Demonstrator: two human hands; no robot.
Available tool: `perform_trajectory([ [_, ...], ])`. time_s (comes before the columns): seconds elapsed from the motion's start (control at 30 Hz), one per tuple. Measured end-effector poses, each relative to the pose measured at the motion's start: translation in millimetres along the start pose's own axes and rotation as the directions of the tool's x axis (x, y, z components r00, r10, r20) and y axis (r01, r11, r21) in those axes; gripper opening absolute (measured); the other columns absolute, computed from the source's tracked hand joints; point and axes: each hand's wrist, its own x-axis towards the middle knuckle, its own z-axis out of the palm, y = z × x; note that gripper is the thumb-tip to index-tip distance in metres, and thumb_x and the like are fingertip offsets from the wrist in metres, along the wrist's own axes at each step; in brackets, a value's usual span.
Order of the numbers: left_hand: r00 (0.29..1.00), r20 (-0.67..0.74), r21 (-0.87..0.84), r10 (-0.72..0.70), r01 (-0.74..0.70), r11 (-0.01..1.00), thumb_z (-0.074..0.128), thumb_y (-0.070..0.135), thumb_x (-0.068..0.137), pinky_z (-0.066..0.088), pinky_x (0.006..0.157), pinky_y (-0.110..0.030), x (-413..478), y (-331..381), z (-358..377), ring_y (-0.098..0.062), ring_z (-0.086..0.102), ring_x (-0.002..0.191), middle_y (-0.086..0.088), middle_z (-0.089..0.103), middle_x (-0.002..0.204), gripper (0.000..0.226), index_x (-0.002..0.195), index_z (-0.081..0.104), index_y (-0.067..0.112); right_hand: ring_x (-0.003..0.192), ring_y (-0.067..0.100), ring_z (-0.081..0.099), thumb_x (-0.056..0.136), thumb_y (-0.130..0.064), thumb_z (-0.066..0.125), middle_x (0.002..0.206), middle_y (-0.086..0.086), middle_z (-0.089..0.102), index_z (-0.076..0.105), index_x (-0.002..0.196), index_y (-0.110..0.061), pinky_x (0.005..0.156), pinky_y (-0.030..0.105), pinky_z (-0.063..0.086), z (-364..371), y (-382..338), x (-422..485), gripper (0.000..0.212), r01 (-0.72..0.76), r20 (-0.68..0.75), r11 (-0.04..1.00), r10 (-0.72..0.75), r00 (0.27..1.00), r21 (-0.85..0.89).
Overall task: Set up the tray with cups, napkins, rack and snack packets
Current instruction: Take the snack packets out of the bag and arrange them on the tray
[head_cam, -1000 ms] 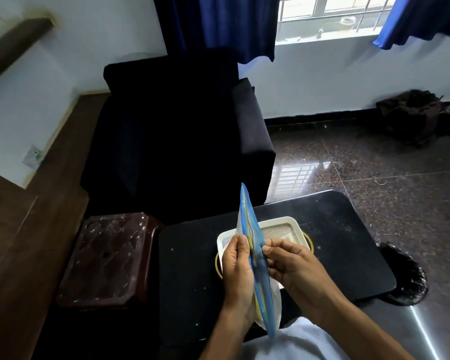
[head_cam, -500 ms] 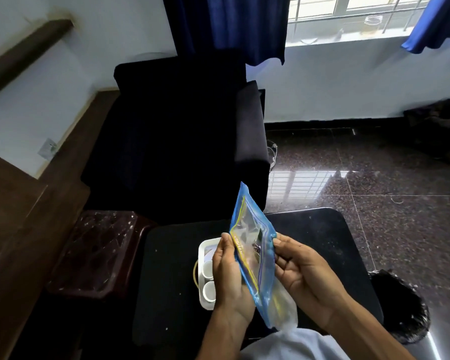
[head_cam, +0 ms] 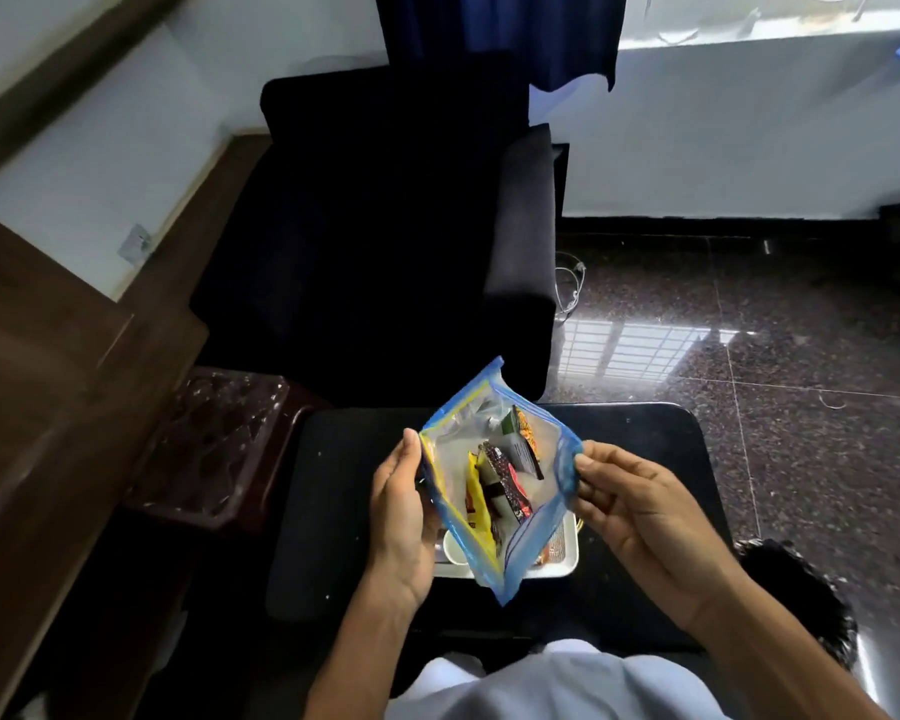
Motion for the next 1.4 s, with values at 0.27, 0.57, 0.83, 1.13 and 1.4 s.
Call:
perform_trajectory([
  [0.27, 0.999, -0.032, 0.317, -0.033, 0.041, 0.948, 0.072, 0.04, 0.09, 0.059, 0.079, -0.037, -6.8, -18.0, -0.9, -0.023, 0.067, 0.081, -0.013, 0.077, 0.087, 0.03, 0.093, 0.081, 0.01, 0.08, 0.017, 0.063, 0.091, -0.006, 0.064, 0.088, 0.008, 0.067, 0.069, 0.096, -0.007, 0.077, 0.027, 0.054, 22.1, 20.8, -3.9, 0.007, 0.059, 0.039, 0.958, -0.05, 0.998, -0.279],
  [0.57, 0.99, 0.138, 0.209, 0.008, -0.037, 0.977, 0.067, 0.025, 0.096, 0.062, 0.083, -0.028, -19.3, -41.8, -10.5, -0.01, 0.075, 0.092, -0.001, 0.082, 0.094, 0.017, 0.093, 0.082, 0.019, 0.07, 0.005, 0.065, 0.089, -0.018, 0.071, 0.074, -0.009, 0.07, 0.067, 0.08, -0.02, 0.066, 0.005, 0.047, 7.8, 28.3, -59.7, 0.01, 0.166, -0.164, 0.446, -0.611, 0.774, -0.88],
  [0.83, 0.948, 0.244, 0.355, 0.203, -0.283, 0.891, 0.071, 0.032, 0.094, 0.065, 0.082, -0.044, -10.4, -23.3, -37.2, -0.018, 0.08, 0.086, 0.0, 0.082, 0.088, 0.015, 0.094, 0.079, 0.019, 0.112, 0.025, 0.057, 0.094, -0.002, 0.044, 0.122, 0.01, 0.06, 0.065, 0.117, -0.01, 0.091, 0.032, 0.049, 62.5, 54.5, 3.0, 0.033, 0.377, 0.374, -0.531, 0.119, 0.92, -0.758],
  [1.13, 0.966, 0.21, 0.38, 0.153, -0.224, 0.897, 0.067, 0.026, 0.096, 0.062, 0.087, -0.053, 0.5, -9.6, -63.6, -0.026, 0.078, 0.09, -0.005, 0.082, 0.09, 0.017, 0.098, 0.077, 0.012, 0.123, 0.041, 0.048, 0.096, -0.015, 0.059, 0.136, 0.024, 0.048, 0.047, 0.139, -0.008, 0.095, 0.05, 0.048, 56.8, 97.5, 57.0, 0.046, 0.349, 0.291, -0.863, 0.25, 0.923, -0.364],
  [1.4, 0.985, 0.165, 0.274, 0.043, -0.087, 0.958, 0.066, 0.02, 0.097, 0.061, 0.09, -0.055, -0.2, -6.8, -63.5, -0.031, 0.079, 0.09, -0.008, 0.082, 0.086, 0.017, 0.089, 0.076, 0.009, 0.066, 0.032, 0.069, 0.087, 0.002, 0.065, 0.083, 0.02, 0.068, 0.068, 0.084, 0.005, 0.055, 0.032, 0.047, 53.5, 99.3, 49.7, 0.005, 0.466, 0.449, -0.636, 0.203, 0.87, -0.615],
])
